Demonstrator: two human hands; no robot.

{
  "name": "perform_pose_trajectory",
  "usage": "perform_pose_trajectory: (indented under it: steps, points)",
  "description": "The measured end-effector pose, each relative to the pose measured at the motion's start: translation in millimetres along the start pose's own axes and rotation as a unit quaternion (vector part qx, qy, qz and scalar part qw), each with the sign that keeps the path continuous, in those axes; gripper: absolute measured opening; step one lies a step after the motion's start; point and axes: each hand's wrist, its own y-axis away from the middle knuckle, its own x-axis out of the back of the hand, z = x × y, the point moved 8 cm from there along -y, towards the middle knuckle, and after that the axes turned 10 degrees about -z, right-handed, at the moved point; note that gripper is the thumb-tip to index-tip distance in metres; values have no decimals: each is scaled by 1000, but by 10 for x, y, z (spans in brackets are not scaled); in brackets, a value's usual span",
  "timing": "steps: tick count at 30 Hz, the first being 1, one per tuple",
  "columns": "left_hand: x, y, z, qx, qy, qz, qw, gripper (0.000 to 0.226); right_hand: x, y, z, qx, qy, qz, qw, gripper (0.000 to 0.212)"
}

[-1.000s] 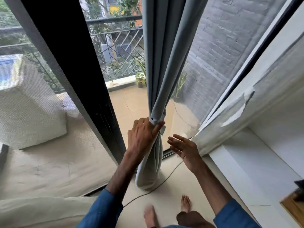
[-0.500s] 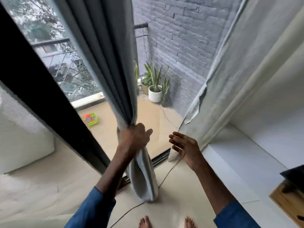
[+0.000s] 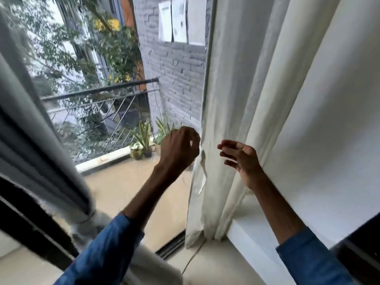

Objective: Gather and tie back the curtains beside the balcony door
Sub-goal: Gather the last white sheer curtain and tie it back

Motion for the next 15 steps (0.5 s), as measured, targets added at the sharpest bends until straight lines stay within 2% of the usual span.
perform_pose_trajectory:
  steps: [4,7,12,15]
  points:
    - [271,-394,507,-29,-2,133,991,17,314,-271,-805,67,74,2,995,19]
    - [561,-619,845,-45,6,203,978,22,394,-465,-1458,131,125,12,983,17]
    - [1073,-1140,1301,-99,-3,256,962,27,422,-756,-2615,261,193,35,945,16]
    - [1491,-1489,1515,-132,-15,298,945,29,442,-868,-3299,341,221,79,910,14]
